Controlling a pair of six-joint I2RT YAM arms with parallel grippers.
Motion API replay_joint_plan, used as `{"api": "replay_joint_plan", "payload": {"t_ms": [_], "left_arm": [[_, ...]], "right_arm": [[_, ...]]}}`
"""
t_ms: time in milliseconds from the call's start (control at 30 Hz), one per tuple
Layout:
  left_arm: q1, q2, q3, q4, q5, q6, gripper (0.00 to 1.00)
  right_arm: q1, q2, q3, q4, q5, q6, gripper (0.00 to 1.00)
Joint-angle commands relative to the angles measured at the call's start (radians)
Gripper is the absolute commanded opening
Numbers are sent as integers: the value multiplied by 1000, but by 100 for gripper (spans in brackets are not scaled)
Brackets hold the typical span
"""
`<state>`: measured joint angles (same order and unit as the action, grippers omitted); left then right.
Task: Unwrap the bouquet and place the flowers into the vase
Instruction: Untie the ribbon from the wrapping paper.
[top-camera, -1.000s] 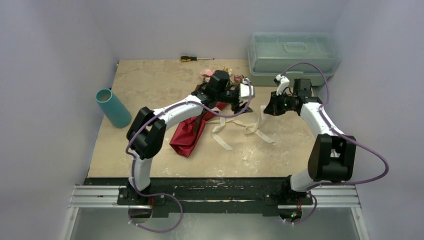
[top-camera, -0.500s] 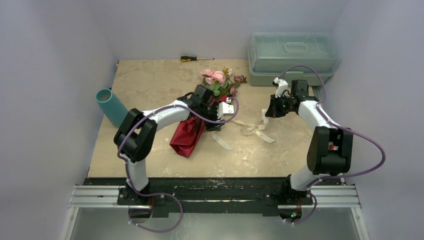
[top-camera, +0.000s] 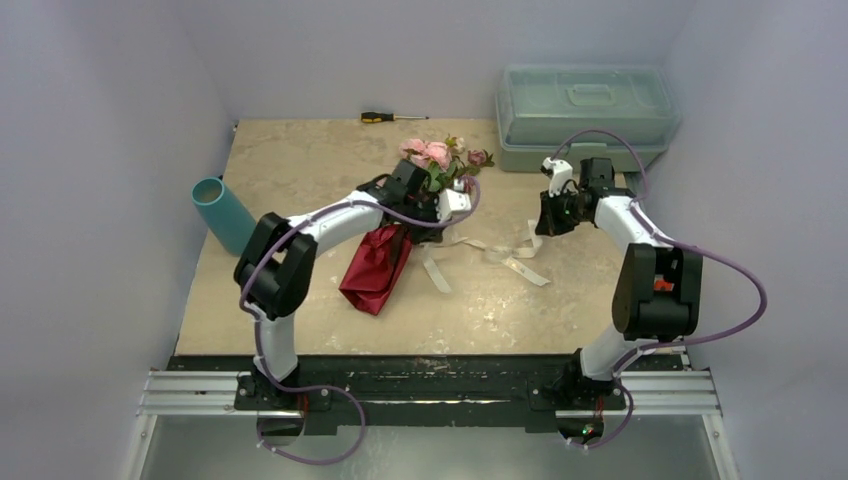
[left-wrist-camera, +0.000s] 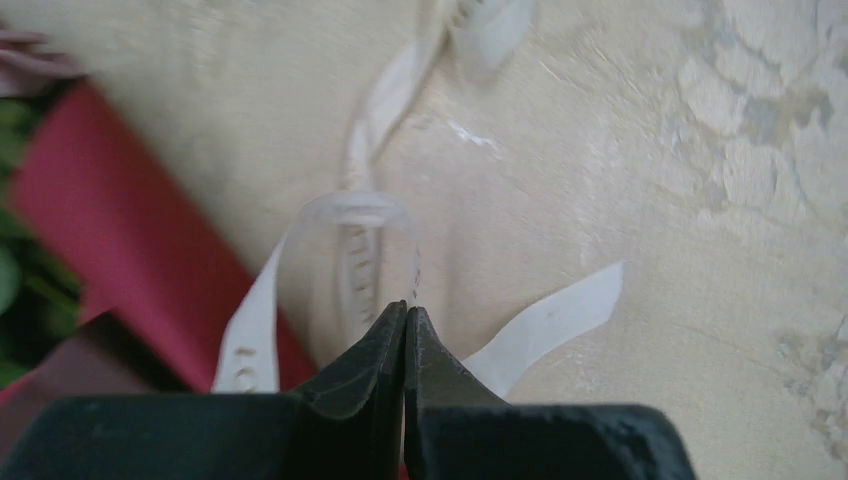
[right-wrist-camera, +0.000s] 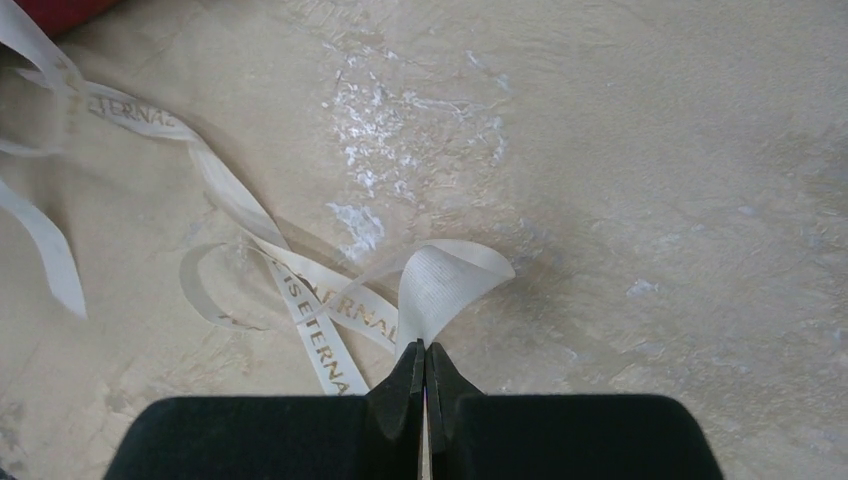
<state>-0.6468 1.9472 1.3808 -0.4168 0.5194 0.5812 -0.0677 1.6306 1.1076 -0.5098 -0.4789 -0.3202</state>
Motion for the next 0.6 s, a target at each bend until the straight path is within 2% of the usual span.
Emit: {"api": "replay_joint_plan", "payload": {"t_ms": [0, 133, 233, 333, 433, 500, 567], "left_arm": [[118, -163, 135, 82, 71, -157, 0], [274, -175, 240, 53, 48, -218, 0], [405, -194, 238, 60, -22, -217, 0], [513, -201, 219, 65, -151, -178, 0], [553, -214, 168, 108, -304, -138, 0], [568, -226, 143, 130, -344, -137, 0], [571, -235, 147, 125, -309, -152, 0]], "right_arm": [[-4, 9, 45, -17, 49, -60, 0], [-12, 39, 56, -26, 102, -77, 0], [-21, 64, 86, -55, 125, -91, 0], [-26, 90, 113, -82, 159, -121, 0], [-31, 108, 141, -104, 178, -153, 3], [-31, 118, 176, -141, 163, -173, 24], [-30, 123, 215, -192, 149, -182, 49]]}}
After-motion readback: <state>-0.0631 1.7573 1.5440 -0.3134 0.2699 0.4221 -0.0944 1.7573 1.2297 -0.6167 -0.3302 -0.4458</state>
